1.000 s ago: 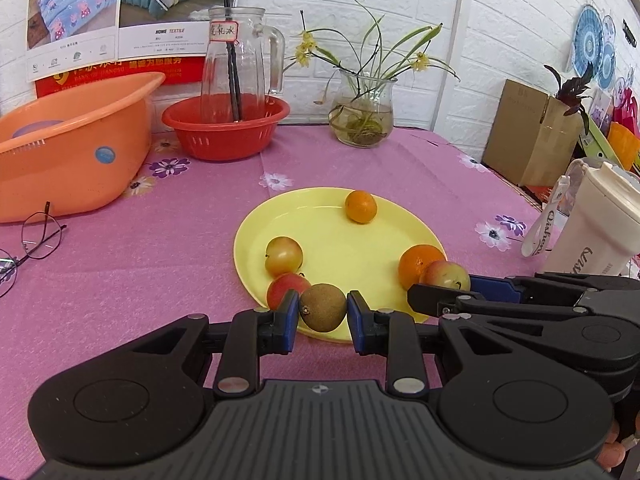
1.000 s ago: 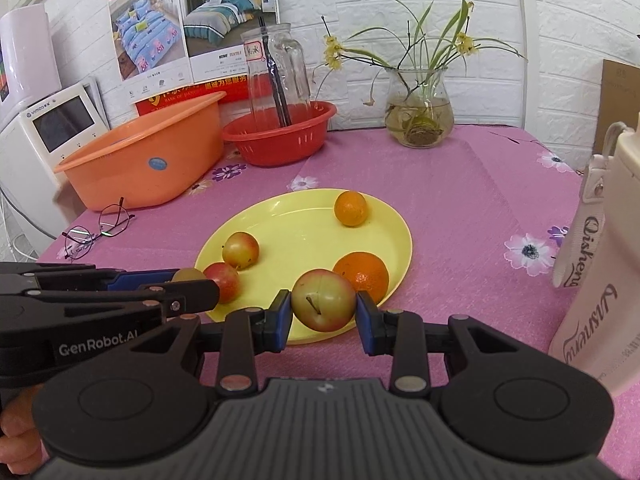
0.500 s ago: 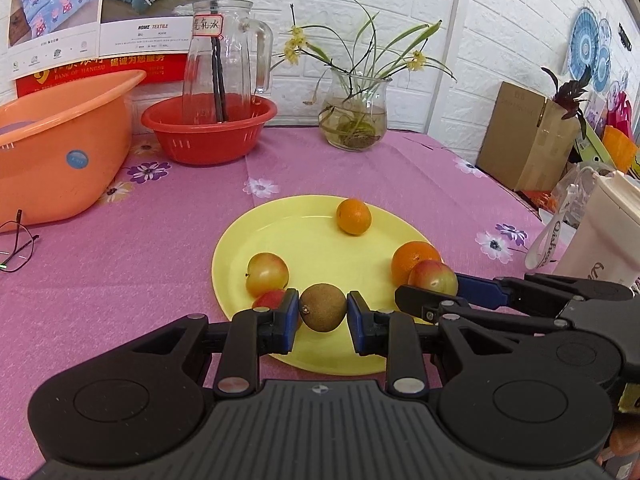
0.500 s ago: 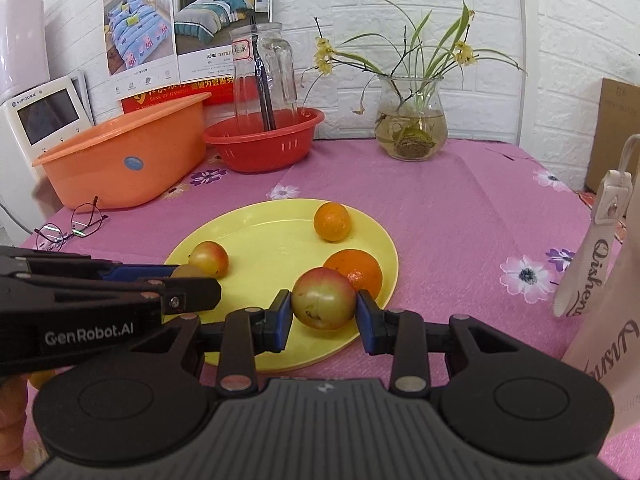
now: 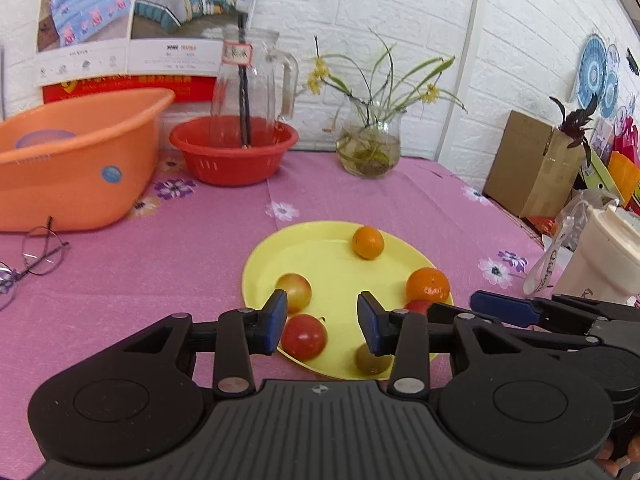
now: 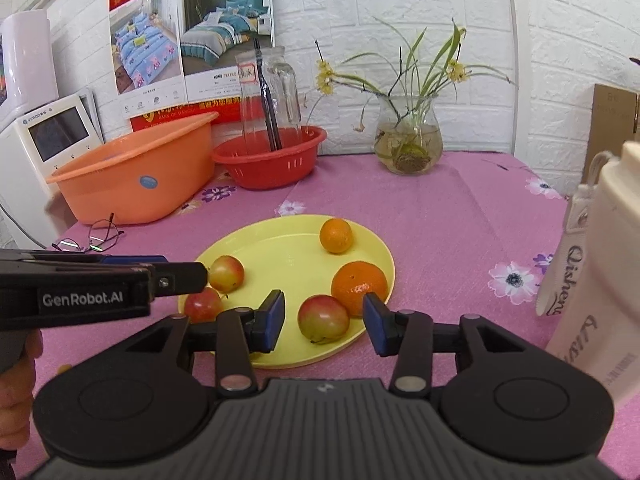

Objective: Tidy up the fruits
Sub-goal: 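Place the brown fruit and apple on the yellow plate and open both tools, then move both tools back toward the remaining fruits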

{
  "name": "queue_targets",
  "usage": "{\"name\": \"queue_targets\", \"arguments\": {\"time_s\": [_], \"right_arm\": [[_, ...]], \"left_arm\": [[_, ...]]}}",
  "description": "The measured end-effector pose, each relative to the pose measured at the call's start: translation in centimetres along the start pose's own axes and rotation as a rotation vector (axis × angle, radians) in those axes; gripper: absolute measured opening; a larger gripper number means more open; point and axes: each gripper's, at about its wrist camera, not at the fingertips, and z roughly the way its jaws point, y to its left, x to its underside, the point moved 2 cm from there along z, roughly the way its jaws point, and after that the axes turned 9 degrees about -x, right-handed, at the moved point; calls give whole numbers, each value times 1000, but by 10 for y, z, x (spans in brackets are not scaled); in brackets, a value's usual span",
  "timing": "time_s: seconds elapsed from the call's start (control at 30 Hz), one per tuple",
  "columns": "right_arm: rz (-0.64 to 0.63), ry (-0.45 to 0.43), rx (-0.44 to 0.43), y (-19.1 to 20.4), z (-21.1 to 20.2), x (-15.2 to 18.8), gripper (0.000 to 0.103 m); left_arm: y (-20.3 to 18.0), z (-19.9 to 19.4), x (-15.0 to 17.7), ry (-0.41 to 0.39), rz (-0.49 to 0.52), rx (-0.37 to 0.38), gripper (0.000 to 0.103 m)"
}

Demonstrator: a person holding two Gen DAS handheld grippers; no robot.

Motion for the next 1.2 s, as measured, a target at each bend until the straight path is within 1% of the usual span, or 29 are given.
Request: {"name": "queue_targets", "arguments": {"time_s": [0.13,0.2,0.33,0.53,0.63,0.8,0.93,1.07,1.2], "right_arm": [[9,-31,-11,4,-18,-4,64],[18,-44,-22,7,-27,-4,64],[13,-57,-44,15,-43,-2,64],[-19,-69,-76,32,-61,2,64],[-44,-63,-87,41,-65,6,64],[-84,-55,-115,56,-74,15,64],[-116,-44,-130,68,-77,22,64],[-128,-29,-133,75,-81,28,64],[-142,-18,-133,78,-86,33,64]], "left_arm": [[15,-21,-4,-43,-21,-21,39],[22,-31,-4,-59,-35,-27,42],[38,-51,-4,-92,-54,-57,44],[57,-77,10,-112,-66,-90,44],[65,-84,23,-94,-73,-102,44],[72,-89,54,-35,-64,-103,44],[70,-80,71,23,-33,-94,44],[65,-65,81,56,12,-126,44],[67,-50,85,103,-3,-128,44]]}}
